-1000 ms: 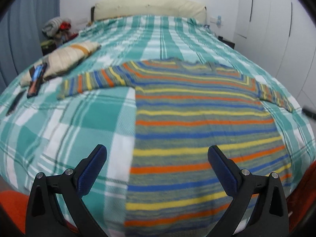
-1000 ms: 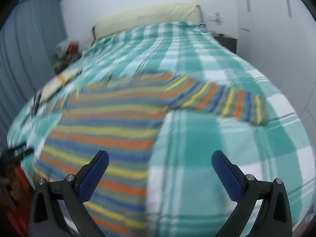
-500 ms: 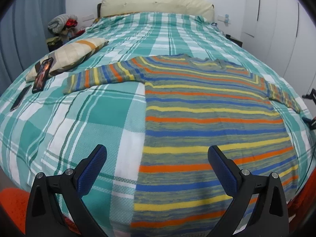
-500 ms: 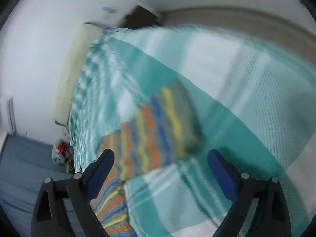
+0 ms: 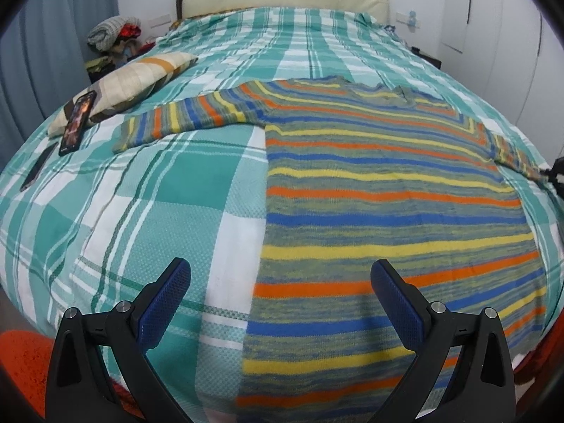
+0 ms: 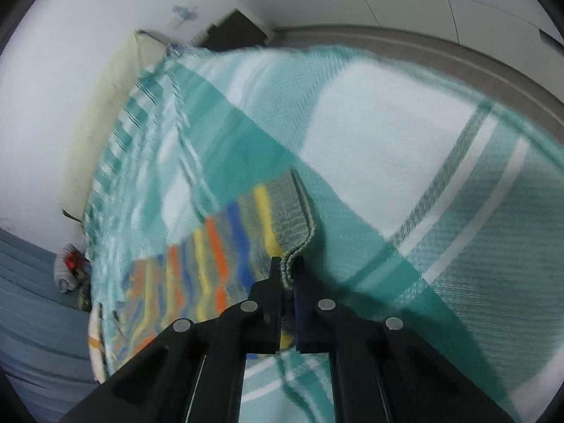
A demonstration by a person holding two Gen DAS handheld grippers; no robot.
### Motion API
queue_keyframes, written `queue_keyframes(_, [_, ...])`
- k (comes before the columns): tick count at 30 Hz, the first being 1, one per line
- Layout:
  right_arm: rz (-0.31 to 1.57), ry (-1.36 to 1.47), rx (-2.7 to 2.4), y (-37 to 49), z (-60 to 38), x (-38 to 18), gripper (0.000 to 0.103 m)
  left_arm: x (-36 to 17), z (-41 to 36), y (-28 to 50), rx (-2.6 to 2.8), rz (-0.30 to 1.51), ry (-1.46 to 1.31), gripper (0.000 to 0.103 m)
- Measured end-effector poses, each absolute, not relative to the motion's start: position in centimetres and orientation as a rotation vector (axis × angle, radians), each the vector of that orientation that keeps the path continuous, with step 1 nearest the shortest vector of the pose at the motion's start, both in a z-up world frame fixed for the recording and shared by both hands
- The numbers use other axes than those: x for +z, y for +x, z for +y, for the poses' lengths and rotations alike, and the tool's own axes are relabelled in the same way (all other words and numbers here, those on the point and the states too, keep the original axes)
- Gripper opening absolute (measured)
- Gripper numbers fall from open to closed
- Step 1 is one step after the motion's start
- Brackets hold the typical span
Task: Fold small clothes
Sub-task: 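Grasp a sleeve cuff with the right tool, fold it over the body toward the collar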
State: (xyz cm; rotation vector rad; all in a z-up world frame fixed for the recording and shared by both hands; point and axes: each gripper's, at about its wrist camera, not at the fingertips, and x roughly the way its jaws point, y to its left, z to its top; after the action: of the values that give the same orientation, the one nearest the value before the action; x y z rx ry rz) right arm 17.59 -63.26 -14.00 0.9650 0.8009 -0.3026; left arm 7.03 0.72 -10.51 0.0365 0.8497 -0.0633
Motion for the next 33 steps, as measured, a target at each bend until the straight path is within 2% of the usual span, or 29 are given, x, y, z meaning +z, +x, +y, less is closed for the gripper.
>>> queue_keyframes(5, [0.687, 0.814, -0.137, 18.4, -59.8, -5.2, 0.005, -9.9, 1.1, 7.2, -0.079, 0.831, 0.001, 0.102])
queue_keyframes(9, [0.65, 0.639, 0.089, 20.9, -52.3, 3.3, 0.005, -9.6, 1.2, 7.5, -0.096, 0.827, -0.031, 0.102])
queue_keyframes(12, [0.655, 0.533, 0.23, 23.8, -45.0, 6.9, 0.005, -9.4, 1.3, 7.5, -0.098, 0.818, -0.03, 0.102])
queue_keyframes(15, [0.685, 0.434, 0.334, 26.7, -37.8, 8.3, 0.005, -9.5, 1.5, 7.4, -0.095, 0.821, -0.036, 0.102])
queue_keyframes(18, [0.735, 0.365, 0.4, 29.3, -31.7, 7.3, 0.007, -9.7, 1.8, 7.4, -0.085, 0.835, -0.04, 0.102])
queue_keyframes(20, [0.813, 0.348, 0.436, 31.3, -28.3, 5.1, 0.029, -9.9, 2.0, 7.4, -0.079, 0.841, -0.043, 0.102])
queue_keyframes(21, [0.857, 0.349, 0.447, 32.2, -26.9, 3.9, 0.053, -9.9, 2.2, 7.4, -0.075, 0.841, -0.044, 0.102])
queue_keyframes(22, [0.872, 0.354, 0.458, 32.7, -26.4, 3.1, 0.058, -9.9, 2.3, 7.4, -0.072, 0.841, -0.046, 0.102])
queue_keyframes(28, [0.881, 0.312, 0.446, 33.1, -27.9, 1.9, 0.058, -9.9, 2.8, 7.7, -0.077, 0.845, -0.076, 0.102])
queue_keyframes(33, [1.045, 0.279, 0.4, 33.0, -30.6, -2.8, 0.053, -10.3, 2.2, 8.3, -0.085, 0.858, -0.073, 0.102])
